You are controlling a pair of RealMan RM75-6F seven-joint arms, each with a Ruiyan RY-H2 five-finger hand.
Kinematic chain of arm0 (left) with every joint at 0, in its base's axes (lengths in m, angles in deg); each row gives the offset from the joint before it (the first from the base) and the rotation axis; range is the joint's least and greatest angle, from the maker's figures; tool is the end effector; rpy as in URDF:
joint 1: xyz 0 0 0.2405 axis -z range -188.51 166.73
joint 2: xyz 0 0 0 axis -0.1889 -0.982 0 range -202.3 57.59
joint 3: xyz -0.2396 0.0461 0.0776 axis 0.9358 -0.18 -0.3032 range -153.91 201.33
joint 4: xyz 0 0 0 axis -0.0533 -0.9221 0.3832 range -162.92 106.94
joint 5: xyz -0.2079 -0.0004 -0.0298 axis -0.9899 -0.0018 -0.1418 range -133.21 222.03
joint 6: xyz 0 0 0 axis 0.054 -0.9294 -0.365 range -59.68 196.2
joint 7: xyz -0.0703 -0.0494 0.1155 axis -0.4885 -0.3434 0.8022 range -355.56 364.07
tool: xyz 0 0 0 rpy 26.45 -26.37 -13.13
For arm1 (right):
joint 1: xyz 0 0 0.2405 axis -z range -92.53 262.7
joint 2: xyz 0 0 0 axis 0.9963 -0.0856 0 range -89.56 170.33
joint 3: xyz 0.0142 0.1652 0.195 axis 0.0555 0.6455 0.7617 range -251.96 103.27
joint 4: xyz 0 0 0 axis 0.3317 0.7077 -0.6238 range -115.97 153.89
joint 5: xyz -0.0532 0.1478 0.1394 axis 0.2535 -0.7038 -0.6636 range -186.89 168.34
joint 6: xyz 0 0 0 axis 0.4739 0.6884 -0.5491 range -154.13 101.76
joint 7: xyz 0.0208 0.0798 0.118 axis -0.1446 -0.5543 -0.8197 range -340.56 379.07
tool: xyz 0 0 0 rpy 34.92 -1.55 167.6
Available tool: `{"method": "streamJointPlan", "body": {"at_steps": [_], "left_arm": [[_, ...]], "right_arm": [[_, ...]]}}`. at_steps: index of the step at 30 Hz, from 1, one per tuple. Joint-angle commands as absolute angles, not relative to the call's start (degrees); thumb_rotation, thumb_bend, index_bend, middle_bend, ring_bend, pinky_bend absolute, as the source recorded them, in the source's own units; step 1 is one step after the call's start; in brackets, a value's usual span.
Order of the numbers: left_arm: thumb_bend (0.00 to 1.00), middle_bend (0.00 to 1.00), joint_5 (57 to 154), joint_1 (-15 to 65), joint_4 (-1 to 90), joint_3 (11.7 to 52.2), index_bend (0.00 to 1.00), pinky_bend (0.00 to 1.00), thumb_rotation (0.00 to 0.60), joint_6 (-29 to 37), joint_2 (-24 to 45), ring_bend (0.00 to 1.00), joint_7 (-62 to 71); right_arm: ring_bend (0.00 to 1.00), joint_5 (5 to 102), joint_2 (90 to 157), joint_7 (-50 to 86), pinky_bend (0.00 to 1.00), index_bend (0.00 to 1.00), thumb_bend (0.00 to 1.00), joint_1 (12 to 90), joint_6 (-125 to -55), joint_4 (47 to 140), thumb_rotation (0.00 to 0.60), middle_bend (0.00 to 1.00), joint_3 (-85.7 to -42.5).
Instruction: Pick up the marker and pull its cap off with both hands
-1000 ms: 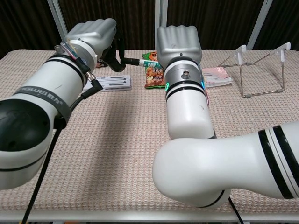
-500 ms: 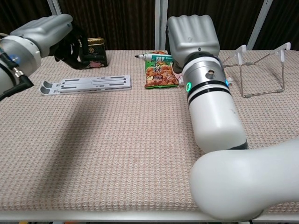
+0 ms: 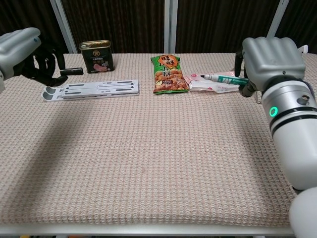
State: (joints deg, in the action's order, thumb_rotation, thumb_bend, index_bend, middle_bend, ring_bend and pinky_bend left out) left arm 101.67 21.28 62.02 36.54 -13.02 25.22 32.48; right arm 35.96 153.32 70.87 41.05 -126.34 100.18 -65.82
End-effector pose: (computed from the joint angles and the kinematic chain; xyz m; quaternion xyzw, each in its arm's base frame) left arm -0.1675 0.3041 -0.0011 -0.5695 -0.4390 -0.4226 0.5517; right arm -0.1248 -0.2936 -0.0473 0.5846 -0.3334 0.3064 0.6731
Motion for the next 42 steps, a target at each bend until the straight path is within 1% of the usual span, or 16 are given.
{"method": "streamJointPlan", "body": {"at_steps": [1, 5, 8, 15, 19, 21, 23, 25, 26, 27, 29, 30, 36, 39, 42], "left_arm": [[0.38, 0.7, 102.59, 18.95, 60.51, 35.3, 0.68, 0.64, 0.6, -14.76, 25.98, 0.6, 30.14], [0.38, 0.7, 103.2, 16.01, 58.24, 33.76, 0.68, 0.64, 0.6, -15.54, 26.77, 0.6, 26.69], [0.38, 0.7, 103.55, 14.39, 56.3, 32.93, 0.68, 0.64, 0.6, -15.3, 27.6, 0.6, 24.48], [0.37, 0.7, 104.3, 12.72, 51.79, 32.34, 0.68, 0.64, 0.6, -13.09, 29.92, 0.59, 21.42], [0.36, 0.67, 104.58, 12.44, 49.57, 32.49, 0.64, 0.61, 0.6, -11.17, 31.25, 0.56, 19.9], [0.31, 0.61, 104.44, 12.36, 49.22, 32.45, 0.58, 0.56, 0.6, -9.58, 31.25, 0.5, 19.42], [0.23, 0.54, 105.19, 12.22, 49.06, 32.39, 0.51, 0.49, 0.6, -8.72, 30.88, 0.43, 18.4], [0.18, 0.46, 105.94, 12.0, 48.74, 32.29, 0.44, 0.44, 0.6, -8.52, 30.64, 0.38, 17.83], [0.16, 0.44, 106.28, 11.85, 48.76, 32.26, 0.41, 0.43, 0.6, -8.38, 30.38, 0.36, 17.68], [0.14, 0.41, 106.59, 11.72, 48.84, 32.27, 0.38, 0.42, 0.6, -8.39, 30.16, 0.34, 17.54], [0.11, 0.39, 107.18, 11.35, 49.13, 32.4, 0.36, 0.4, 0.6, -8.7, 29.7, 0.33, 17.39], [0.1, 0.38, 107.38, 11.18, 49.32, 32.47, 0.35, 0.4, 0.6, -8.9, 29.51, 0.33, 17.44], [0.09, 0.38, 108.99, 9.84, 51.73, 33.59, 0.35, 0.38, 0.6, -11.99, 28.16, 0.32, 18.03], [0.08, 0.38, 110.42, 8.58, 53.67, 34.25, 0.35, 0.34, 0.6, -15.31, 27.34, 0.31, 18.11], [0.06, 0.38, 112.12, 6.94, 56.08, 34.29, 0.35, 0.32, 0.6, -19.06, 26.27, 0.31, 18.87]], "right_arm": [[0.53, 37.76, 151.5, 68.47, 0.59, 0.63, 0.33, 44.95, -125.92, 100.87, 0.6, 0.62, -68.26], [0.53, 39.46, 150.23, 65.88, 0.6, 0.63, 0.33, 49.15, -125.11, 100.1, 0.6, 0.62, -70.41], [0.53, 40.42, 149.57, 64.05, 0.6, 0.63, 0.33, 51.79, -124.35, 99.07, 0.6, 0.61, -71.21], [0.53, 41.64, 149.51, 60.78, 0.61, 0.63, 0.33, 56.57, -121.83, 95.74, 0.6, 0.61, -71.19], [0.53, 42.25, 149.92, 59.66, 0.61, 0.64, 0.32, 58.19, -119.87, 94.06, 0.6, 0.6, -70.51], [0.53, 42.72, 150.1, 59.26, 0.61, 0.63, 0.28, 58.74, -118.79, 93.57, 0.6, 0.59, -70.06], [0.52, 43.19, 150.05, 59.04, 0.61, 0.58, 0.21, 59.14, -117.78, 93.5, 0.6, 0.56, -69.52], [0.5, 43.49, 149.9, 59.21, 0.61, 0.5, 0.13, 59.39, -117.06, 93.8, 0.6, 0.52, -69.0], [0.49, 43.57, 149.69, 59.47, 0.61, 0.46, 0.12, 59.59, -116.5, 94.23, 0.6, 0.5, -68.78], [0.47, 43.57, 149.55, 59.84, 0.61, 0.4, 0.09, 59.76, -116.18, 94.55, 0.6, 0.48, -68.66], [0.46, 43.87, 149.32, 60.29, 0.61, 0.33, 0.07, 60.19, -115.69, 95.15, 0.6, 0.45, -68.39], [0.45, 44.03, 149.25, 60.37, 0.61, 0.31, 0.06, 60.38, -115.56, 95.4, 0.6, 0.44, -68.23], [0.43, 46.04, 147.97, 60.96, 0.61, 0.28, 0.05, 61.88, -116.35, 98.34, 0.6, 0.41, -67.66], [0.42, 48.83, 146.39, 59.77, 0.6, 0.27, 0.05, 63.32, -118.59, 101.5, 0.6, 0.4, -68.04], [0.38, 53.15, 143.78, 57.37, 0.56, 0.27, 0.05, 65.34, -121.97, 104.91, 0.6, 0.4, -69.09]]}}
